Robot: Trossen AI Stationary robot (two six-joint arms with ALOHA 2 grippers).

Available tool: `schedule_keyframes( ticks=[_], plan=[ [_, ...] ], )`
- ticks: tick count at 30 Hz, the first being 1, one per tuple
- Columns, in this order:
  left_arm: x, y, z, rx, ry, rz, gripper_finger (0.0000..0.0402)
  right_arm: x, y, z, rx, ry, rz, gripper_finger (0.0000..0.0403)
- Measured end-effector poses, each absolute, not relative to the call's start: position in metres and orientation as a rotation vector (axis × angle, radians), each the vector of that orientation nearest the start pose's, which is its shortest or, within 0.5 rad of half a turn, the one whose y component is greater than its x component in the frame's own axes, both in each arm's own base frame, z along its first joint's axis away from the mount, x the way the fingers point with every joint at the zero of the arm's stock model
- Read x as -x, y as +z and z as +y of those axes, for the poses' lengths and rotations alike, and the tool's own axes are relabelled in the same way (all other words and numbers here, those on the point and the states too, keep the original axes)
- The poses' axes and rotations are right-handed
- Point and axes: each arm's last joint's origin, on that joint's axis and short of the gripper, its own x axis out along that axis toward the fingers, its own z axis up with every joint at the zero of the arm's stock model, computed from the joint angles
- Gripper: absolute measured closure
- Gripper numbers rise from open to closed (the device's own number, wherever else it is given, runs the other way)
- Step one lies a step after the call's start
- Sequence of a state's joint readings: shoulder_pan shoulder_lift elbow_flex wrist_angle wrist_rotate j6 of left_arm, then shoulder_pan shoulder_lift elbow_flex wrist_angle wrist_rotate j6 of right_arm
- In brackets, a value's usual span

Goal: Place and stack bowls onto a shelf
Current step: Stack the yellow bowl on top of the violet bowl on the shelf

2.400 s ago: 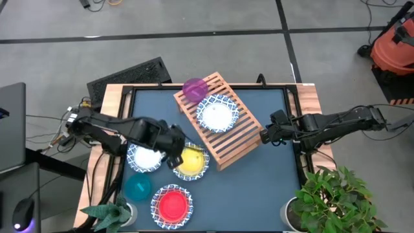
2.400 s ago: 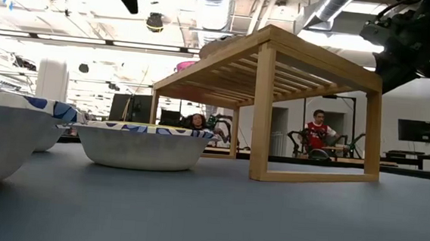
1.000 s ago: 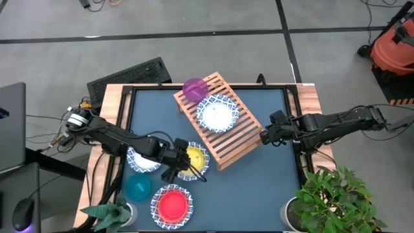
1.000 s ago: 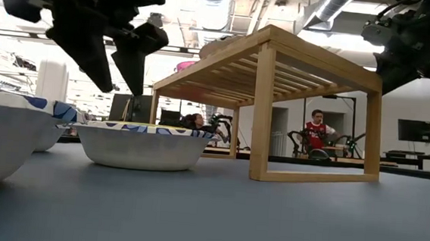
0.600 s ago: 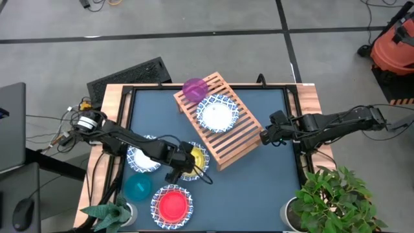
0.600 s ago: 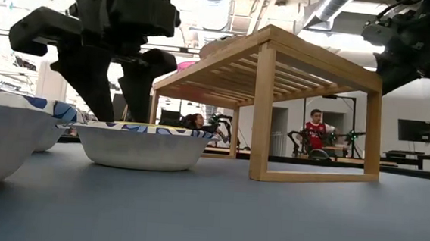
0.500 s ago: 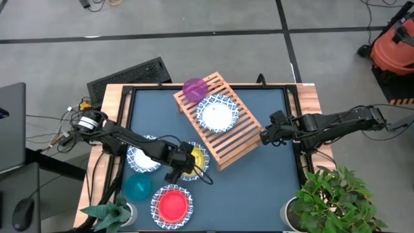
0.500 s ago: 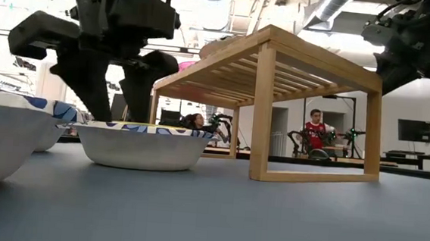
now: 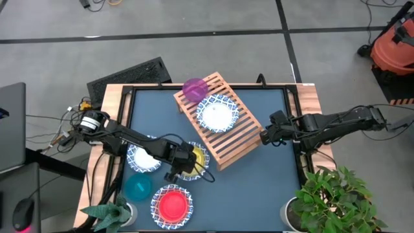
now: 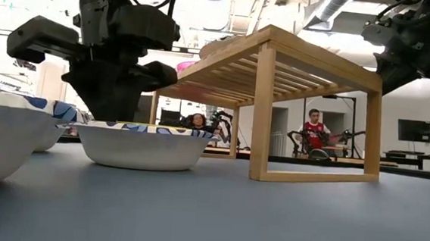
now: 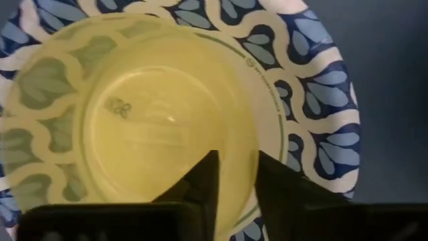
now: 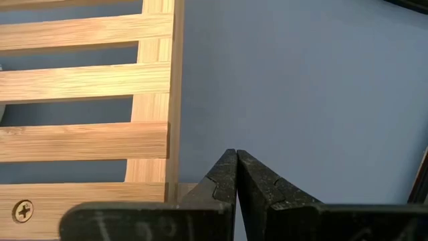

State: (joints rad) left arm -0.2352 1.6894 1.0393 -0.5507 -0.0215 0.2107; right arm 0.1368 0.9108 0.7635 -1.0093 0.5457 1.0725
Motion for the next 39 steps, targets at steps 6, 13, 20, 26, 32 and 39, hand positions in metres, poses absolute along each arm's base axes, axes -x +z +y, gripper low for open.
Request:
schedule_keyframes(
  ticks=[6,13,20,26,32,39],
  plan=[
    [-0.309,0.175,-0.073,-0.351,-0.320,1.170,0.0397,-0.147,0.251,0.005,-0.561,-0.879,0.764,0.0367],
    [-0.306,0.178,-0.073,-0.302,-0.286,1.187,0.0401,-0.147,0.251,0.005,-0.562,-0.879,0.764,0.0367],
    [-0.302,0.209,-0.072,-0.243,-0.246,1.152,0.0401,-0.147,0.251,0.005,-0.561,-0.879,0.764,0.0367],
    [-0.298,0.255,-0.072,-0.140,-0.218,1.120,0.0401,-0.147,0.251,0.005,-0.559,-0.879,0.763,0.0367],
    [-0.286,0.305,-0.071,-0.112,-0.227,1.201,0.0401,-0.147,0.251,0.005,-0.553,-0.881,0.763,0.0367],
    [-0.277,0.362,-0.058,-0.137,-0.094,1.175,0.0401,-0.147,0.251,0.005,-0.552,-0.882,0.762,0.0367]
  ],
)
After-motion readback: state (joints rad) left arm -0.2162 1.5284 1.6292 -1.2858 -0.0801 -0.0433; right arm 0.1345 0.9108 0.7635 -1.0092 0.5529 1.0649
